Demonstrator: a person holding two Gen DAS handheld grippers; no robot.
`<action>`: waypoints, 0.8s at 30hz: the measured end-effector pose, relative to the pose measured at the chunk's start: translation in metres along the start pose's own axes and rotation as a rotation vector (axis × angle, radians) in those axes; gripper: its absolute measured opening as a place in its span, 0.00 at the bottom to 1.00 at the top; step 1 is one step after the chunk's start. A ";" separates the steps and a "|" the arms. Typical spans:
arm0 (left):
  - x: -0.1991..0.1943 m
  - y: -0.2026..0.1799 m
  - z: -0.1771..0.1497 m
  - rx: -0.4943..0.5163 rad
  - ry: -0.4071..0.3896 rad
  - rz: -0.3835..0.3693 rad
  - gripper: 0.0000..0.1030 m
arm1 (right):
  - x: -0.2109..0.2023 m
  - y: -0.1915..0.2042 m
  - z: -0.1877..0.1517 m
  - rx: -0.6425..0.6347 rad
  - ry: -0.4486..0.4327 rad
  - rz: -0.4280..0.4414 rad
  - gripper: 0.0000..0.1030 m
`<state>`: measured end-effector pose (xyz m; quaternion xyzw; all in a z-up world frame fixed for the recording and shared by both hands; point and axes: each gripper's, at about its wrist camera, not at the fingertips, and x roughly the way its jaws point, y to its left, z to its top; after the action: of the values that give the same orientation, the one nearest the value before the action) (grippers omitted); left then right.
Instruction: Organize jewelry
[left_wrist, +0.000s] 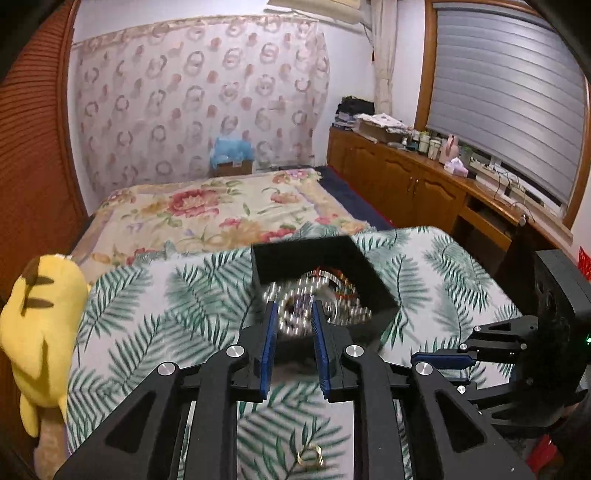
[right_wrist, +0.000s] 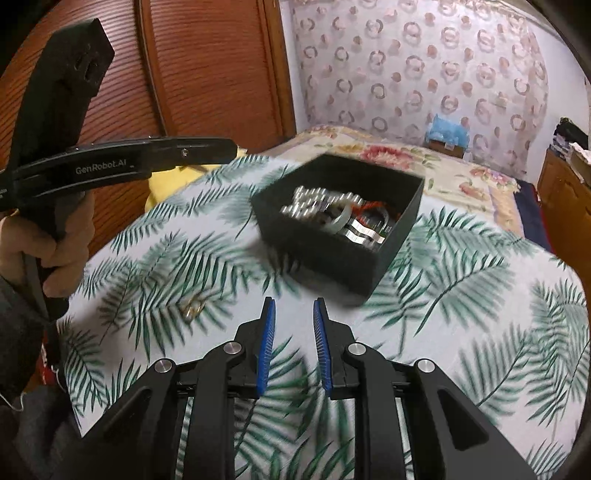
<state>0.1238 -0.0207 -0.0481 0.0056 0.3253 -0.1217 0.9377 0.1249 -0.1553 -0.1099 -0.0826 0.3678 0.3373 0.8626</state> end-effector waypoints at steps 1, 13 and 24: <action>-0.001 0.001 -0.005 0.000 0.007 0.004 0.17 | 0.001 0.003 -0.003 -0.002 0.010 0.002 0.23; -0.002 0.012 -0.062 -0.010 0.112 0.028 0.33 | 0.023 0.026 -0.021 -0.044 0.117 0.014 0.23; 0.014 -0.004 -0.090 0.029 0.203 -0.010 0.34 | 0.022 0.028 -0.022 -0.087 0.109 -0.022 0.09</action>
<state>0.0789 -0.0196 -0.1274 0.0300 0.4168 -0.1300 0.8992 0.1056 -0.1311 -0.1381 -0.1423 0.3984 0.3384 0.8406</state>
